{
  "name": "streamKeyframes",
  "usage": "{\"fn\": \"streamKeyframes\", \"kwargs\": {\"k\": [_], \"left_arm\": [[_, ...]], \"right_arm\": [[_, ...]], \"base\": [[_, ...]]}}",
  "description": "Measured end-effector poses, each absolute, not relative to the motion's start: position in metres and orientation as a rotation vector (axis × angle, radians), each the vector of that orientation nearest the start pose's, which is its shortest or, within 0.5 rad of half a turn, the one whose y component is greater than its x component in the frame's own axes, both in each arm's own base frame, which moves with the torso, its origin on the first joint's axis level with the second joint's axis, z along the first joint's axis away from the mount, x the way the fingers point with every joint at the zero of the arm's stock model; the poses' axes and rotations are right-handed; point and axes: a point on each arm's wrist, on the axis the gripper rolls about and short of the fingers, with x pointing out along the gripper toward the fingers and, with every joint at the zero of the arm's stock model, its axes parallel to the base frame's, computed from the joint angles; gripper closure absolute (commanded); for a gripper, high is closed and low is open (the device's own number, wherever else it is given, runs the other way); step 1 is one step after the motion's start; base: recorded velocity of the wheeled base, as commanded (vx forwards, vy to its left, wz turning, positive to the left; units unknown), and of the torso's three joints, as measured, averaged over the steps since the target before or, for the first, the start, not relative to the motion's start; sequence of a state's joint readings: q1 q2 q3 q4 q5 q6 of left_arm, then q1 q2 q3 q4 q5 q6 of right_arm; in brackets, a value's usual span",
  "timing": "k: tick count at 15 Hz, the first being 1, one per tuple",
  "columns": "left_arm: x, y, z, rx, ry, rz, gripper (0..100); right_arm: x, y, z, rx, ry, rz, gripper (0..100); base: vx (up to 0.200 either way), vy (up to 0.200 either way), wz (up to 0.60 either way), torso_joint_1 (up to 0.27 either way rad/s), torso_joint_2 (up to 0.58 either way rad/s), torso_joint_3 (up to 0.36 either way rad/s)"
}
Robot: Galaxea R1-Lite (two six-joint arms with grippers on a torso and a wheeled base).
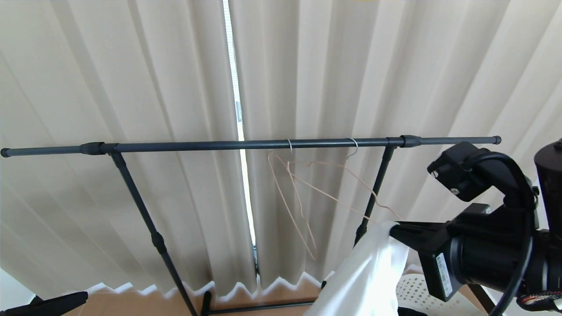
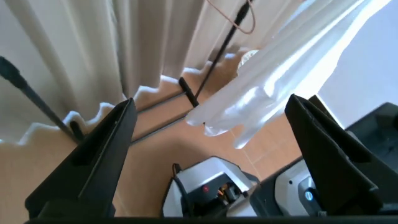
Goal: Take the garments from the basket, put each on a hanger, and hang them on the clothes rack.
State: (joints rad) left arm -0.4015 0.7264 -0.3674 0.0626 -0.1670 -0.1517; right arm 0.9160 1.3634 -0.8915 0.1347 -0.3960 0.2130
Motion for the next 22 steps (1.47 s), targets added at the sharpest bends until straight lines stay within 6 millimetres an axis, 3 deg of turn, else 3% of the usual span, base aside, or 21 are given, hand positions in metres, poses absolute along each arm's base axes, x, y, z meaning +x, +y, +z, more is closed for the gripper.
{"fn": "streamKeyframes", "kwargs": {"k": [5, 9, 14, 17, 22], "left_arm": [[0.085, -0.055, 0.193, -0.047, 0.479, -0.603, 0], [0.107, -0.079, 0.204, -0.013, 0.468, -0.608, 0], [0.153, -0.123, 0.167, -0.005, 0.455, -0.563, 0], [0.163, -0.148, 0.146, -0.02, 0.452, -0.513, 0], [0.174, -0.179, 0.131, -0.057, 0.38, -0.469, 0]], "right_arm": [[0.137, 0.218, 0.236, -0.077, 0.539, 0.542, 100], [0.146, 0.246, 0.246, -0.046, 0.512, 0.569, 100], [0.176, 0.293, 0.225, 0.047, 0.448, 0.413, 100], [0.186, 0.309, 0.214, 0.084, 0.385, 0.332, 100], [0.192, 0.32, 0.209, 0.127, 0.361, 0.26, 100]], "base": [[0.0, 0.0, 0.0, 0.0, 0.0, 0.0], [0.0, 0.0, 0.0, 0.0, 0.0, 0.0], [0.0, 0.0, 0.0, 0.0, 0.0, 0.0], [0.0, 0.0, 0.0, 0.0, 0.0, 0.0], [0.0, 0.0, 0.0, 0.0, 0.0, 0.0]]}}
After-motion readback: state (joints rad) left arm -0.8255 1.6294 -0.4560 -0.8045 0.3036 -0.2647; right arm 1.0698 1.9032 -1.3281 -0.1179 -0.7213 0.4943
